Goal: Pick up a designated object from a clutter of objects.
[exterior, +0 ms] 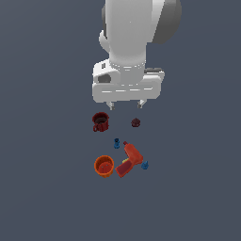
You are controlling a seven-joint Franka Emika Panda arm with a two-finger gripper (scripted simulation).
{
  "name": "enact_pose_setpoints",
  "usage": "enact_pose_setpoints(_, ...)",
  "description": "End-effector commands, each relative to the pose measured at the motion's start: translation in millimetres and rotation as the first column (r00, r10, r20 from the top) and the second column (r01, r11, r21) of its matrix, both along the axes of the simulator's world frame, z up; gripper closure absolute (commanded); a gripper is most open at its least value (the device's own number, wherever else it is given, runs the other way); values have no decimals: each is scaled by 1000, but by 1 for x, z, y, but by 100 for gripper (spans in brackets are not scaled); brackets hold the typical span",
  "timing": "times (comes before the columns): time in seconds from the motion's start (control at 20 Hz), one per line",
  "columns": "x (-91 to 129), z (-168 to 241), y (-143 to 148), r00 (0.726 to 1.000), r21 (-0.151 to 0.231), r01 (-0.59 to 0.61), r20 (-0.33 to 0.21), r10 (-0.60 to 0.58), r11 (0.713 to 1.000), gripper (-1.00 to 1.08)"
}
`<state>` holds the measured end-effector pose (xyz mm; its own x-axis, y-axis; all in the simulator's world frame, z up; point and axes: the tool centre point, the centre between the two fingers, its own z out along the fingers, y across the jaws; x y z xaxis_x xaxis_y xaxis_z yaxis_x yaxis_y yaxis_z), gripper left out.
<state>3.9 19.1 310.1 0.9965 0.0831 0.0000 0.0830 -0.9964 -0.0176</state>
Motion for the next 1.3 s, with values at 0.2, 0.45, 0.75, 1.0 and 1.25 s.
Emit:
enact_pose_setpoints(0.2,7,-38,-7,1000,-3,-12,0,12,1000,-92)
enact_pose_setpoints(0.45,11,-84,-15,1000,-6,-28,1,28,1000,-92)
enact_pose_setpoints(0.75,9,-147,-26,999,-11,-50,1,51,999,-92)
enact_pose_setpoints(1.0,4,-184,-33,998,-15,-65,1,65,998,-92)
enact_pose_setpoints(1.25,-1,-208,-37,997,-17,-75,1,75,997,-92)
